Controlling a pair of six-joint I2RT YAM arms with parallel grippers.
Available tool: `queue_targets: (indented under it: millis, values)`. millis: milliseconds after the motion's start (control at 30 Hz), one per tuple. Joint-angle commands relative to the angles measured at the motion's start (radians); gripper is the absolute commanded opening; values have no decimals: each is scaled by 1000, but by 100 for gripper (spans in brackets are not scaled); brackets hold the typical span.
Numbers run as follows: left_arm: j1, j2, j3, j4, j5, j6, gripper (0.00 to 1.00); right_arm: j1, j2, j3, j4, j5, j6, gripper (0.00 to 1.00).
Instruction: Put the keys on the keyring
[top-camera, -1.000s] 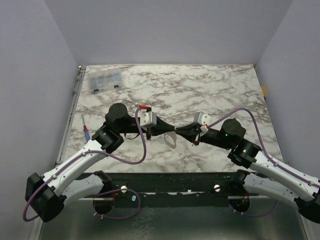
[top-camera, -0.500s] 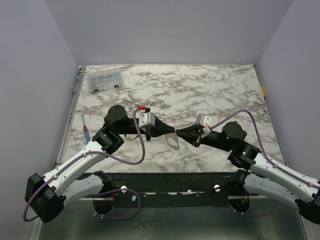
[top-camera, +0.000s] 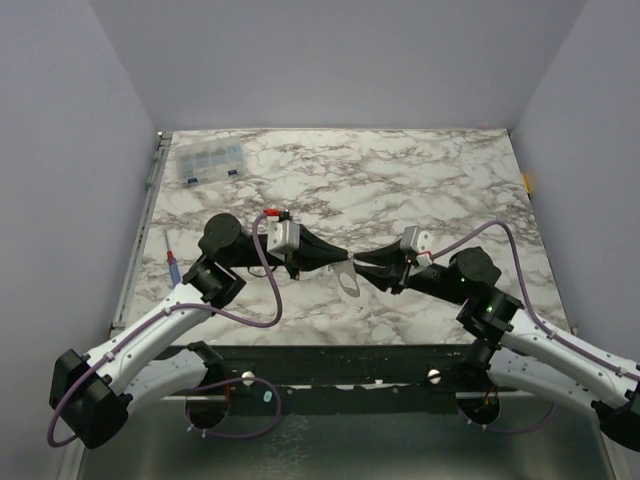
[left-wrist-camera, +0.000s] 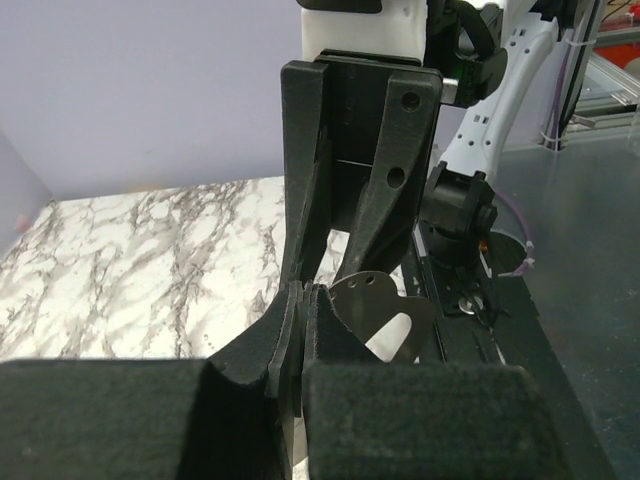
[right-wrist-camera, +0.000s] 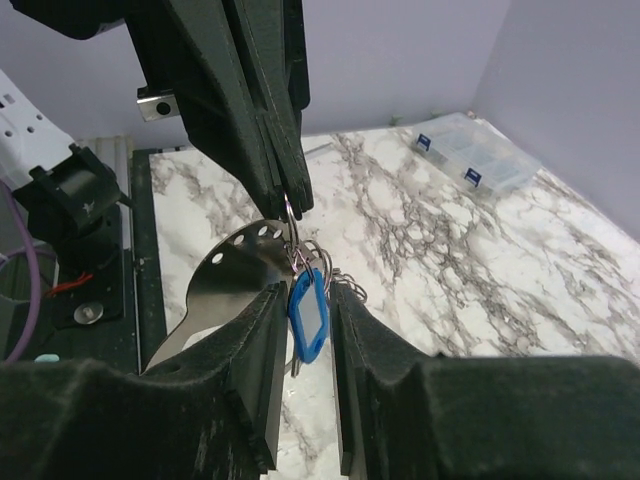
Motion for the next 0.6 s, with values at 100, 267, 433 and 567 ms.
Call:
queue_targets:
  millis: [100,267,433,567]
  values:
    - [6,-13,7,72,71,-43,0,5,-72,-34,70,14,-21,32]
    - [6,-8,6,91,84,-63,0,5,-88,-50,110,-29,-25,33]
    - [7,-7,4,111,90,-81,0,6,-54,-53,148,-38,-29,33]
    - [5,-5,1,120,92,-90,0,5,-28,-49,190,-63,-26,34]
